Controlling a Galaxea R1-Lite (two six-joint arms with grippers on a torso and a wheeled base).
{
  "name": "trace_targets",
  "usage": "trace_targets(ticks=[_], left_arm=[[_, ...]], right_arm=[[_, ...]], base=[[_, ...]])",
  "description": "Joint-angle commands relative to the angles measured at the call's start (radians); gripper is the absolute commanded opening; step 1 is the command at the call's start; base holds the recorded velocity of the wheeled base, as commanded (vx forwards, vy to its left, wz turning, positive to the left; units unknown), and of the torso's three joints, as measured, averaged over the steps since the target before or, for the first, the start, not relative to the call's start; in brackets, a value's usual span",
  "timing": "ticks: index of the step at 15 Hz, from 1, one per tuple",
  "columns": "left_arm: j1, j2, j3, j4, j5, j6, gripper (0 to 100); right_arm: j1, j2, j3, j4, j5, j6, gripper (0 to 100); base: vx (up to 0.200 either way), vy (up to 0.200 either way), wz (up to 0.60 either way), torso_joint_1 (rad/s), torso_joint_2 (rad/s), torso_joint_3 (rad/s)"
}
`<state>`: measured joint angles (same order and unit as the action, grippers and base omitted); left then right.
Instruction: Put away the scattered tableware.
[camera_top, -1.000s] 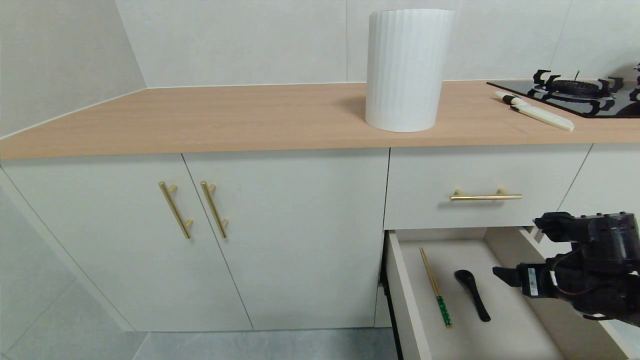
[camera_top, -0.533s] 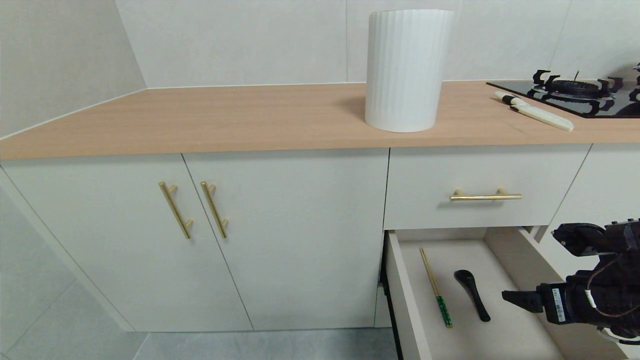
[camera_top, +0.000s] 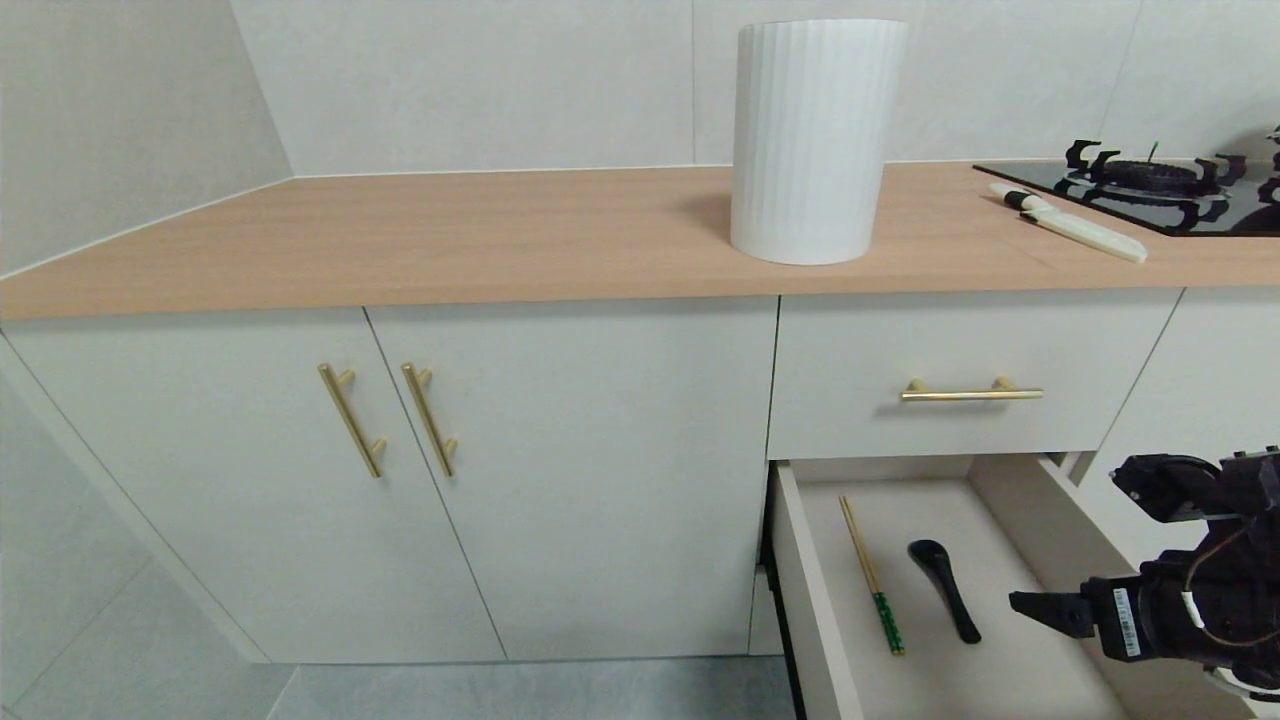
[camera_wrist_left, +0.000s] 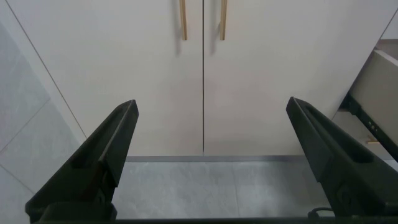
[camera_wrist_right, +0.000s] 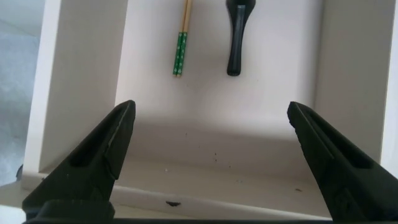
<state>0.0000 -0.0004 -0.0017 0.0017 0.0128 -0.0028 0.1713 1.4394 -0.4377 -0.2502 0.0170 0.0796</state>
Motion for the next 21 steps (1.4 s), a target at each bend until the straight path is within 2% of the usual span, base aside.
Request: trace_targets(ticks=[1,5,9,12,14,21], left_arm=[[0.0,0.0,0.0,0.0,0.001,0.0,100],[0.0,0.0,0.0,0.0,0.0,0.001,100],[0.0,0.0,0.0,0.0,0.0,0.0,100],[0.0,0.0,0.0,0.0,0.0,0.0,100],[0.0,0.0,0.0,0.0,0.0,0.0,100],[0.0,0.0,0.0,0.0,0.0,0.0,100]], right_arm=[[0.001,-0.022,0.004,0.009,0.001,0.0,100],[0.002,-0.089,-0.004,0.083,-0.002,0.0,100],[0.002,-0.116,-0.004,0.158,-0.002,-0.053,100],[0.033,-0.109,-0.042,0.289,-0.009,-0.063,100],[0.07,-0.091,-0.082,0.424,-0.008,-0.063,100],[0.082,0.03,-0.107,0.442,-0.012,-0.02,100]], base=[[-0.2,0.0,0.0,0.002,0.0,0.007],[-0.2,0.0,0.0,0.004,0.0,0.004],[0.0,0.0,0.0,0.0,0.0,0.0],[0.0,0.0,0.0,0.0,0.0,0.0],[0.0,0.0,0.0,0.0,0.0,0.0],[0.0,0.0,0.0,0.0,0.0,0.0]])
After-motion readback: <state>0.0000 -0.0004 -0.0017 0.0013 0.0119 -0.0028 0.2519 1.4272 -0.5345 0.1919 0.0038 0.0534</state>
